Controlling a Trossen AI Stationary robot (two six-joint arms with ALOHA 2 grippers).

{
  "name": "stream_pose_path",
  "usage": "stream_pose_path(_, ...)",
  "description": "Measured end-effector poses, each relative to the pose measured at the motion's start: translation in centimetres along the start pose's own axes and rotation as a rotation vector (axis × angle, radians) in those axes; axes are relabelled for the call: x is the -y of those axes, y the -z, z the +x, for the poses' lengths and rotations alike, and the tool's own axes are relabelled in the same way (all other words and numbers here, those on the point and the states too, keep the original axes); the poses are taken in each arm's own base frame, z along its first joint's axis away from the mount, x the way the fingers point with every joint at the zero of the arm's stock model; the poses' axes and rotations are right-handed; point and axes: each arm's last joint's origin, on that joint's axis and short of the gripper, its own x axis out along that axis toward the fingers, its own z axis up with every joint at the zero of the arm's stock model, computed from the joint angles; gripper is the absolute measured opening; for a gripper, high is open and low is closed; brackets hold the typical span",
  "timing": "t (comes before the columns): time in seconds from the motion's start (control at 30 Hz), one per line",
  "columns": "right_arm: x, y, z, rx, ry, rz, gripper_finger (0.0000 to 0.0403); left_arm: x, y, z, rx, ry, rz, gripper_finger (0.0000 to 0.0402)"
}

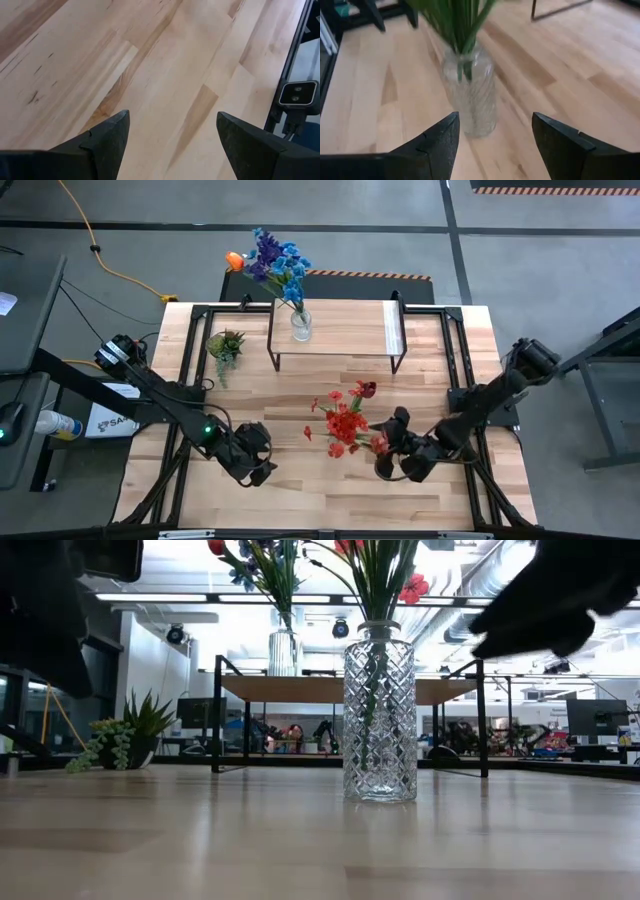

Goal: Pick and place flowers into a vace then onto a shelf
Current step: Put the transparent vase with flowers on the shelf

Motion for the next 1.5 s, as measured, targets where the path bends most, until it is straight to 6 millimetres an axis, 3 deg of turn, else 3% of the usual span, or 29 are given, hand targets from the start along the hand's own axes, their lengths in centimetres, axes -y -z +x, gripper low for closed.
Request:
stream_pose_path(0.43, -0.35, -0.09, -0.76, -0.066, -0.095, -0.009, 0.0239, 0.0, 0.0, 0.0, 0.001, 0.0, 0.005, 0.033)
stream_pose_path(1.0, -0.32, -0.11, -0.73, -0.061, -0.092, -0.061, 0.0242, 0.02, -0.02, 0.0, 0.003, 0.001, 0.004, 0.033)
stream_pose_path(1.5, -0.42, -0.25, -0.72, -0.047, -0.096, -0.047, 0.0318, 0.02, -0.08, 0.02, 0.007, 0.002, 0.001, 0.033)
